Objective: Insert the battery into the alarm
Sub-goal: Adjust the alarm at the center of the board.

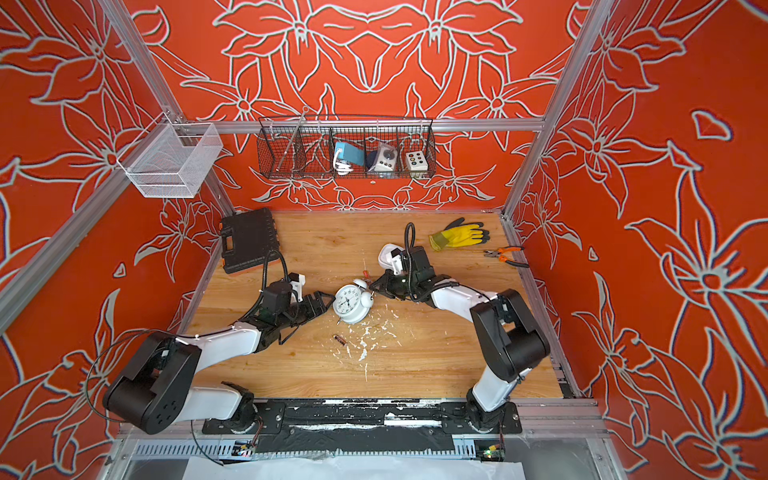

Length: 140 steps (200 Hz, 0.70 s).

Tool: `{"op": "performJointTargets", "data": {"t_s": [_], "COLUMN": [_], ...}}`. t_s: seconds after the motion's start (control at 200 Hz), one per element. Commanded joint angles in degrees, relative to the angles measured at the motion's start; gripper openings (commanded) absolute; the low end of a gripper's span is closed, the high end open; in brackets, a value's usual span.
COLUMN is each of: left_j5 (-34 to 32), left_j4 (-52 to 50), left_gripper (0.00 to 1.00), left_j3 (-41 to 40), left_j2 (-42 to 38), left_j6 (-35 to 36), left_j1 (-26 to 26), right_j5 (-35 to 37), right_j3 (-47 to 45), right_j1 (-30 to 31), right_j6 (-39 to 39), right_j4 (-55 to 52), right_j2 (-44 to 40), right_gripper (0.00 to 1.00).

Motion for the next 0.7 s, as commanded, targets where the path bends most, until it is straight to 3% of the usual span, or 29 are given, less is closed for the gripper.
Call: {"op": "performJointTargets", "data": {"t_s": [0.0,0.08,0.425,0.696], "left_j5": [-1.6,-1.9,-1.7,-1.6], "left_j4": [-2.5,-2.1,-1.6,-1.8], "left_gripper": [0.94,0.99,0.99,0.99], "left_j3": [1.1,0.8,1.9,3.1], "left_j2": [-1.5,-2.0,-2.6,-2.6], "left_j6": [1.0,1.1,1.9,2.4], "left_j1": [-0.3,-0.3,-0.4,-1.2], "right_j5": [3.0,2.6,10.7,27.0], "right_j3": [-0.7,-0.7,1.3,1.9], "right_j1": [0.4,0.4,0.4,0.5], "right_j6": [-4.6,-6.6,-16.3,-26.8], "right_j4": [-7.9,-11.7,-29.1,-40.7], "right_j2": [-4.8,-7.5,-18.7,-29.6], "right_gripper": [0.0,0.0,0.0,0.0]}}
